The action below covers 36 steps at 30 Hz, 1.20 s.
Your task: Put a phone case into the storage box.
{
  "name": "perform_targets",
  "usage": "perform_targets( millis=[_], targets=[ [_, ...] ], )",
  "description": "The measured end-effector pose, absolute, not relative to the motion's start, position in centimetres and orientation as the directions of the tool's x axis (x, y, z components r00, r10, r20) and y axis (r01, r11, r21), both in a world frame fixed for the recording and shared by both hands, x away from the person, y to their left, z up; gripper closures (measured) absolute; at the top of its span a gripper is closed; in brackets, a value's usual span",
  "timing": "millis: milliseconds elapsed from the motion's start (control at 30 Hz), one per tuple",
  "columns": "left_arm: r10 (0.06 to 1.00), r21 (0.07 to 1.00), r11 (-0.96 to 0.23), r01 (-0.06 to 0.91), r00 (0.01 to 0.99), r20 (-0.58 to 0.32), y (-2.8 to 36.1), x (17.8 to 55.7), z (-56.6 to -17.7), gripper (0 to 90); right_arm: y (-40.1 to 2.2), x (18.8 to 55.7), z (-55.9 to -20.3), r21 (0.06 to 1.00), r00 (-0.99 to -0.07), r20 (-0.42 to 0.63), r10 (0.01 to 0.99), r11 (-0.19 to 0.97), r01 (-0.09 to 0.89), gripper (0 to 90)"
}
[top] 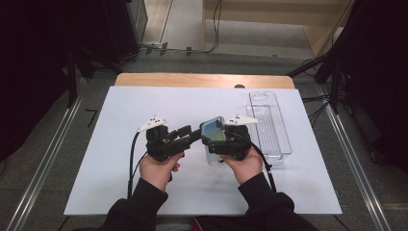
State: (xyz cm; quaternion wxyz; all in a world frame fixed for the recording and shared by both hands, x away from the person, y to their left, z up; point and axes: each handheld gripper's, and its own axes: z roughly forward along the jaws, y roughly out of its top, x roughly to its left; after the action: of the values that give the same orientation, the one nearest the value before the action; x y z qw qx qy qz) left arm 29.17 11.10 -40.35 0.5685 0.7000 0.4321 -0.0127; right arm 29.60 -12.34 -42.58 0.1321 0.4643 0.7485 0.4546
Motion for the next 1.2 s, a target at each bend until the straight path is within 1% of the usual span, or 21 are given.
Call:
perform_targets(
  millis=[33, 67, 133, 167, 233, 267, 333, 400, 433, 567, 600, 633, 667, 700, 733, 767, 867, 900, 1033, 1167, 1200],
  targets=[
    [0.590, 0.785, 0.020, 0.619, 0.626, -0.509, 11.1, 29.2, -40.4, 45.2, -12.3, 29.6, -42.6, 0.803, -0.534, 0.224, 0.815, 0.156, 0.575, 14.6],
    [0.572, 0.769, 0.010, 0.640, 0.627, -0.529, 11.3, 29.3, -40.4, 42.9, -12.6, 29.7, -42.6, 0.802, -0.536, 0.216, 0.816, 0.164, 0.574, 14.6],
    [0.551, 0.749, -0.013, 0.662, 0.630, -0.547, 11.4, 29.5, -40.5, 41.6, -12.9, 29.8, -42.6, 0.803, -0.538, 0.214, 0.815, 0.167, 0.572, 14.6],
    [0.541, 0.740, -0.043, 0.671, 0.639, -0.548, 11.5, 29.7, -40.5, 40.5, -13.0, 29.8, -42.6, 0.802, -0.541, 0.220, 0.812, 0.165, 0.575, 14.6],
    [0.539, 0.740, -0.056, 0.671, 0.644, -0.543, 11.6, 29.7, -40.5, 39.6, -13.2, 29.9, -42.5, 0.803, -0.544, 0.221, 0.810, 0.166, 0.573, 14.6],
    [0.533, 0.738, -0.068, 0.671, 0.650, -0.542, 11.6, 29.8, -40.5, 37.7, -13.4, 29.9, -42.5, 0.802, -0.551, 0.213, 0.807, 0.177, 0.570, 14.6],
    [0.526, 0.739, -0.086, 0.668, 0.661, -0.536, 11.9, 29.9, -40.4, 37.5, -13.5, 29.9, -42.4, 0.805, -0.556, 0.214, 0.803, 0.178, 0.566, 14.6],
    [0.504, 0.729, -0.110, 0.676, 0.670, -0.546, 12.1, 30.1, -40.5, 36.0, -13.8, 29.9, -42.4, 0.808, -0.563, 0.214, 0.798, 0.180, 0.561, 14.6],
    [0.496, 0.724, -0.133, 0.677, 0.678, -0.542, 12.2, 30.3, -40.6, 34.4, -14.0, 29.9, -42.4, 0.808, -0.569, 0.214, 0.794, 0.183, 0.560, 14.6],
    [0.489, 0.703, -0.208, 0.680, 0.695, -0.527, 12.4, 30.4, -41.1, 33.7, -14.5, 30.0, -42.2, 0.806, -0.588, 0.207, 0.782, 0.204, 0.555, 14.6],
    [0.473, 0.702, -0.241, 0.670, 0.712, -0.518, 12.5, 30.4, -41.3, 33.3, -14.6, 30.1, -42.1, 0.809, -0.593, 0.210, 0.777, 0.203, 0.552, 14.6],
    [0.473, 0.702, -0.241, 0.670, 0.712, -0.518, 12.5, 30.4, -41.3, 33.3, -14.7, 30.1, -42.0, 0.808, -0.599, 0.215, 0.771, 0.204, 0.553, 14.6],
    [0.470, 0.704, -0.266, 0.659, 0.726, -0.503, 12.5, 30.4, -41.3, 33.3, -14.8, 30.1, -42.0, 0.809, -0.605, 0.218, 0.766, 0.204, 0.551, 14.6],
    [0.467, 0.708, -0.290, 0.644, 0.741, -0.482, 12.4, 30.4, -41.5, 33.3, -14.8, 30.1, -42.0, 0.809, -0.605, 0.218, 0.766, 0.204, 0.551, 14.6],
    [0.459, 0.715, -0.340, 0.611, 0.771, -0.441, 12.4, 30.2, -41.7, 33.3, -15.1, 30.1, -41.7, 0.816, -0.614, 0.217, 0.759, 0.203, 0.541, 14.6],
    [0.459, 0.715, -0.340, 0.611, 0.771, -0.441, 12.4, 30.2, -41.7, 33.3, -15.3, 30.1, -41.7, 0.818, -0.616, 0.221, 0.756, 0.200, 0.540, 14.6],
    [0.444, 0.717, -0.394, 0.575, 0.802, -0.400, 12.4, 29.9, -42.2, 33.3, -15.6, 30.2, -41.5, 0.819, -0.624, 0.229, 0.747, 0.199, 0.538, 14.6],
    [0.434, 0.713, -0.415, 0.565, 0.812, -0.391, 12.4, 29.8, -42.4, 33.3, -15.9, 30.2, -41.3, 0.819, -0.643, 0.235, 0.729, 0.207, 0.535, 14.6],
    [0.411, 0.707, -0.465, 0.533, 0.837, -0.360, 12.5, 29.6, -43.0, 33.3, -16.2, 30.2, -41.0, 0.816, -0.661, 0.230, 0.714, 0.228, 0.531, 14.6],
    [0.396, 0.723, -0.487, 0.490, 0.862, -0.317, 12.7, 29.3, -43.5, 33.3, -16.7, 30.3, -40.8, 0.810, -0.677, 0.253, 0.691, 0.231, 0.538, 14.6],
    [0.382, 0.722, -0.494, 0.484, 0.867, -0.320, 12.8, 29.2, -43.7, 33.2, -16.7, 30.4, -40.8, 0.809, -0.681, 0.255, 0.687, 0.234, 0.540, 14.6]
  ],
)
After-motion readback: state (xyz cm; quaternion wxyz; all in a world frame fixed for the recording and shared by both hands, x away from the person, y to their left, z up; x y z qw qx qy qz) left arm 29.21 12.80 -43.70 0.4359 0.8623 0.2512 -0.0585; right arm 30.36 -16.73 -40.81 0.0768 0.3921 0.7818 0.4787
